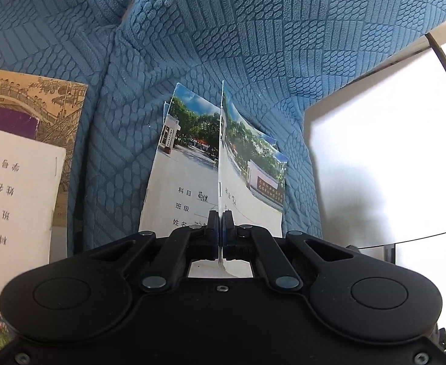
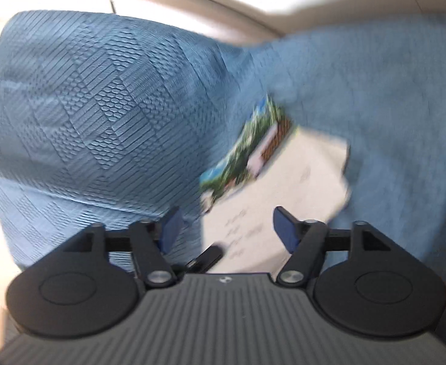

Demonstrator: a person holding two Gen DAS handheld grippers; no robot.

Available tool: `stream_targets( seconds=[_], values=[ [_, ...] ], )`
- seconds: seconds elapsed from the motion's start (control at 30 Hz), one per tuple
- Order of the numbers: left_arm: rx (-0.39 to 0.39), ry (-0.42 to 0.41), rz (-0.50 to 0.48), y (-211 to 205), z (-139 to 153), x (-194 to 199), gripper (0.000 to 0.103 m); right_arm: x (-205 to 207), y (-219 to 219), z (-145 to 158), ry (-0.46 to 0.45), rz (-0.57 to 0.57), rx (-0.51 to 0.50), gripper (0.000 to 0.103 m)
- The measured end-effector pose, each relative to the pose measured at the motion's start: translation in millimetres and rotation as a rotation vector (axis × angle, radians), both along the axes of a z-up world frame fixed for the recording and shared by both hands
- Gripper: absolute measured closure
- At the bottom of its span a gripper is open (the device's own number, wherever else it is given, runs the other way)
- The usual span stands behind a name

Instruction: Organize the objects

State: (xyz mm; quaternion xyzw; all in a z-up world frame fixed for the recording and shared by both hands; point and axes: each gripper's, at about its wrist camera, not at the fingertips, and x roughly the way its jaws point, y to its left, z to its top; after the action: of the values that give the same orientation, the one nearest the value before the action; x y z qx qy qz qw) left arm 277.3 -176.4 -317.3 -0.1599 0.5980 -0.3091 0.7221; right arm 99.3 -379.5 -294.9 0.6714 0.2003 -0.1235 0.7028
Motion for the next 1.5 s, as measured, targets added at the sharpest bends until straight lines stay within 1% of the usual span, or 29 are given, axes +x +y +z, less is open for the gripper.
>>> stream_targets(
  seconds=[0.07, 0.17, 0.27, 0.33, 0.37, 0.43, 0.5, 0.57, 0.67, 0.73, 0.8, 0.87, 0.9, 0.97, 1.0, 1.03, 1.07, 1.1, 1.13, 1.2, 1.37, 1.4, 1.5],
  values=[
    [-0.005, -0.003, 0.009, 2, 2, -2, 0.102, 3, 6, -1, -0.021, 0.004, 0.081, 0.033],
    [-0.02, 0.017, 0.047, 8, 3, -3, 0.102, 6, 13, -10, 0.003, 0.014, 0.195, 0.033],
    [-0.016, -0.001, 0.059, 10, 8, -4, 0.102, 10, 18, -23, 0.021, 0.038, 0.307, 0.033],
    [0.001, -0.02, 0.056, 9, 11, -7, 0.102, 15, 19, -28, 0.01, 0.058, 0.325, 0.033],
    [0.01, -0.031, 0.059, 9, 13, -8, 0.102, 17, 19, -28, 0.014, 0.062, 0.316, 0.033],
    [0.02, -0.051, 0.062, 8, 16, -11, 0.102, 21, 14, -29, 0.054, 0.064, 0.267, 0.033],
    [0.04, -0.073, 0.072, 7, 19, -14, 0.102, 22, 6, -27, 0.082, 0.036, 0.222, 0.033],
    [0.036, -0.078, 0.082, 10, 22, -16, 0.102, 23, 1, -23, 0.106, 0.023, 0.158, 0.033],
    [0.026, -0.069, 0.09, 13, 24, -15, 0.102, 25, -2, -25, 0.111, 0.022, 0.118, 0.034],
    [0.017, -0.068, 0.096, 16, 26, -16, 0.102, 24, -4, -31, 0.12, 0.002, 0.125, 0.034],
    [0.011, -0.069, 0.096, 17, 27, -16, 0.102, 21, -7, -35, 0.094, -0.015, 0.133, 0.035],
    [0.003, -0.066, 0.094, 17, 28, -16, 0.102, 19, -10, -35, 0.075, -0.031, 0.12, 0.038],
    [0.001, -0.067, 0.093, 17, 28, -17, 0.102, 20, -11, -35, 0.072, -0.03, 0.112, 0.041],
    [-0.002, -0.07, 0.09, 18, 30, -18, 0.102, 21, -12, -37, 0.071, -0.014, 0.114, 0.053],
    [-0.004, -0.07, 0.091, 18, 31, -18, 0.102, 22, -12, -38, 0.089, -0.003, 0.098, 0.063],
    [-0.005, -0.068, 0.092, 19, 32, -18, 0.102, 24, -10, -36, 0.12, 0.007, 0.058, 0.077],
    [-0.006, -0.064, 0.094, 20, 32, -18, 0.102, 25, -9, -35, 0.144, 0.013, 0.027, 0.083],
    [-0.009, -0.062, 0.097, 22, 31, -18, 0.102, 26, -9, -35, 0.152, 0.019, 0.016, 0.091],
    [-0.013, -0.061, 0.099, 23, 32, -18, 0.102, 26, -9, -35, 0.149, 0.025, 0.011, 0.094],
    [-0.021, -0.057, 0.102, 26, 33, -18, 0.102, 26, -8, -32, 0.145, 0.034, -0.02, 0.099],
    [-0.04, -0.059, 0.108, 33, 38, -20, 0.102, 19, -3, -16, 0.112, 0.041, -0.104, 0.1],
    [-0.044, -0.057, 0.108, 34, 39, -20, 0.102, 16, -2, -14, 0.109, 0.039, -0.105, 0.1],
    [-0.048, -0.053, 0.104, 36, 38, -22, 0.102, 13, 1, -9, 0.052, 0.042, -0.061, 0.1]
  ],
)
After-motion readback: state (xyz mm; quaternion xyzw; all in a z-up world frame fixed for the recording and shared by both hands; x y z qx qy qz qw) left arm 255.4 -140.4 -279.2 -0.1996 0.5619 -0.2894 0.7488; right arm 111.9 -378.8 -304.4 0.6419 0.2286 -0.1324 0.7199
